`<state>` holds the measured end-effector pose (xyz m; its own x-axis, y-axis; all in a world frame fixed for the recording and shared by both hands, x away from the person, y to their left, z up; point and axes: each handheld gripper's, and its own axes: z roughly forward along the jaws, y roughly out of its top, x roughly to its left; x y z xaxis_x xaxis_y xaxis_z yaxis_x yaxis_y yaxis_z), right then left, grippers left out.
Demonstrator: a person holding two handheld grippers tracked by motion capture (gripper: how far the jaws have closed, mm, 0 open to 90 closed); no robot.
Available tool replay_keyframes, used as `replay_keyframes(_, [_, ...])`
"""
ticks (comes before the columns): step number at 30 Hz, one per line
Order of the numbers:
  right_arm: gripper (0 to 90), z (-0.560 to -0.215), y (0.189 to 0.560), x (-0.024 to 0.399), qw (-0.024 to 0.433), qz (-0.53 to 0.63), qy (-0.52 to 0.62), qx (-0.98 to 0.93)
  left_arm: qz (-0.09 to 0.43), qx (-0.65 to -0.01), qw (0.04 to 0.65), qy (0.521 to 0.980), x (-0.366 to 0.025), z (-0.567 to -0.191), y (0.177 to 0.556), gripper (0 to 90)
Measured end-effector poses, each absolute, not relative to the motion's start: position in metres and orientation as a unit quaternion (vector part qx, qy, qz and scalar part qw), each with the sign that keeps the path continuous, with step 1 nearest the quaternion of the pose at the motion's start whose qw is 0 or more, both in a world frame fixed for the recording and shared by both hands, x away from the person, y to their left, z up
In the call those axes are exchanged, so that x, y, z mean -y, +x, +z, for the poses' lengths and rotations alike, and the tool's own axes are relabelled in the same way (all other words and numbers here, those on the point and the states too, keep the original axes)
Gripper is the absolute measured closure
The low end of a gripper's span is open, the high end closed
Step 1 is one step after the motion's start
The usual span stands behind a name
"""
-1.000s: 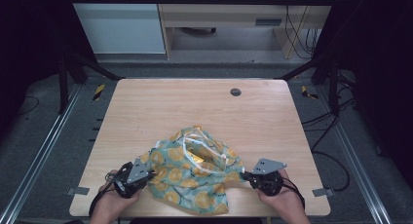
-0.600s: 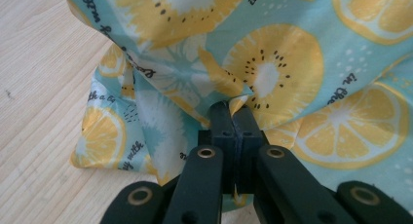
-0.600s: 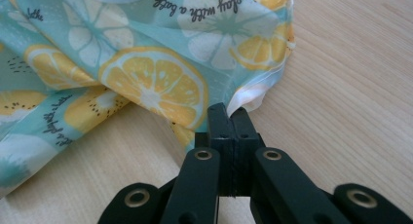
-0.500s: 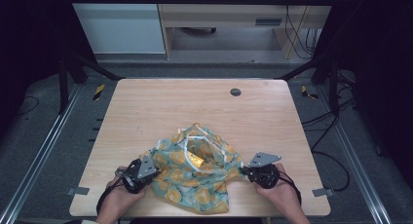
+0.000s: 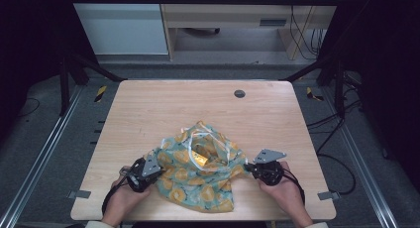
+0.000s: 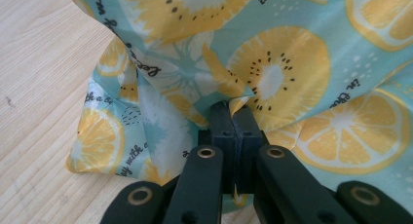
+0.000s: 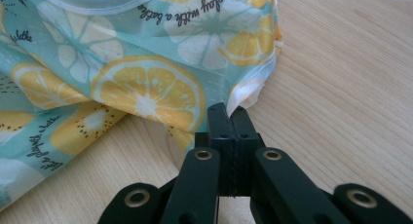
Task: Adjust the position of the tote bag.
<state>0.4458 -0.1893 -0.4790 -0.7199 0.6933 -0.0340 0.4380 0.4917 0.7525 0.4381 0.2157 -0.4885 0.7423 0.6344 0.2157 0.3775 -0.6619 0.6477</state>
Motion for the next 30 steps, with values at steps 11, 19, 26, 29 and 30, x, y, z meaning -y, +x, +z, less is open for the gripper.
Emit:
replay_keyframes(11, [61.2,-0.466,0.433,0.197,0.181,0.403,0.351,-0.826,0.213,-0.291,0.305,0.881,-0.217,-0.487,0.435,90.0])
replay_keyframes(19, [51.3,-0.431,0.426,0.197,0.203,0.438,0.351,-0.802,0.214,-0.289,0.300,0.884,-0.217,-0.486,0.433,90.0])
replay_keyframes(26, [60.0,-0.426,0.471,0.166,0.199,0.428,0.340,-0.813,0.214,-0.290,0.301,0.883,-0.219,-0.484,0.432,90.0])
replay_keyframes(29, [61.3,-0.430,0.488,0.157,0.194,0.421,0.344,-0.816,0.213,-0.292,0.304,0.881,-0.218,-0.485,0.432,90.0])
replay_keyframes(30, [61.4,-0.433,0.502,0.149,0.188,0.416,0.350,-0.818,0.213,-0.290,0.302,0.883,-0.219,-0.485,0.432,90.0])
